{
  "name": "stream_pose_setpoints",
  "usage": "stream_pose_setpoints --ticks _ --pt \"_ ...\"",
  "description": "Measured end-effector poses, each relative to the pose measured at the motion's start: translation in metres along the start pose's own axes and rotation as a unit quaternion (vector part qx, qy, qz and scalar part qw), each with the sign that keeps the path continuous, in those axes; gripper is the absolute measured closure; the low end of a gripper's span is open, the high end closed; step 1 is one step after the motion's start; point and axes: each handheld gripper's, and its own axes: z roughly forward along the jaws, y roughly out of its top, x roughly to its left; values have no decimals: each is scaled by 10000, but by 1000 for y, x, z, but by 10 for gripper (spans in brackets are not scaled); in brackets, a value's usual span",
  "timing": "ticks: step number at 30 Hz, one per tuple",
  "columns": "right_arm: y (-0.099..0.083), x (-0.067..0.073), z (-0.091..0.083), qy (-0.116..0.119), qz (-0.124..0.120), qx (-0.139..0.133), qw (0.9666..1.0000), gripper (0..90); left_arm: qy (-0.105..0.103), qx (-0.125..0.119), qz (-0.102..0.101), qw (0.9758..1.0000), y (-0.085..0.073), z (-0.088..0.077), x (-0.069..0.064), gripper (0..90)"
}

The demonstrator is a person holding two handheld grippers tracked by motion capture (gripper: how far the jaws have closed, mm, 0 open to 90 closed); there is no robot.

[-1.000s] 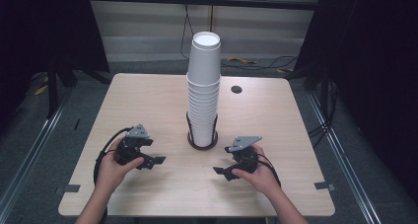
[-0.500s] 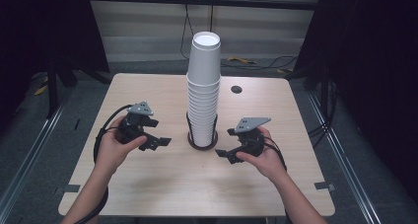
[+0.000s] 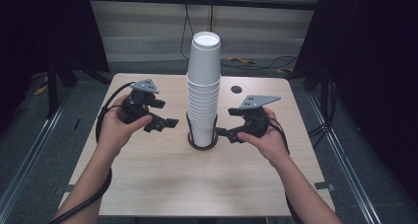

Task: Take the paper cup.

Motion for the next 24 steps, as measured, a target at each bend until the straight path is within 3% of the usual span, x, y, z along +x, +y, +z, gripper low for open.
stream_pose_setpoints --ticks 3,12,15,24 --pt "13 -1 -1 -82 -82 -15 9999 143 21 -25 -6 10000 11 -1 1 151" --pt "38 -8 -3 -112 173 -404 9990 143 81 -15 113 9999 41 -7 2 151" --pt "47 -6 -2 -257 109 -381 9989 143 81 -27 149 9999 54 -7 1 150" --pt "66 -3 1 -375 -9 -441 9983 144 60 -97 178 9998 79 -10 2 150"
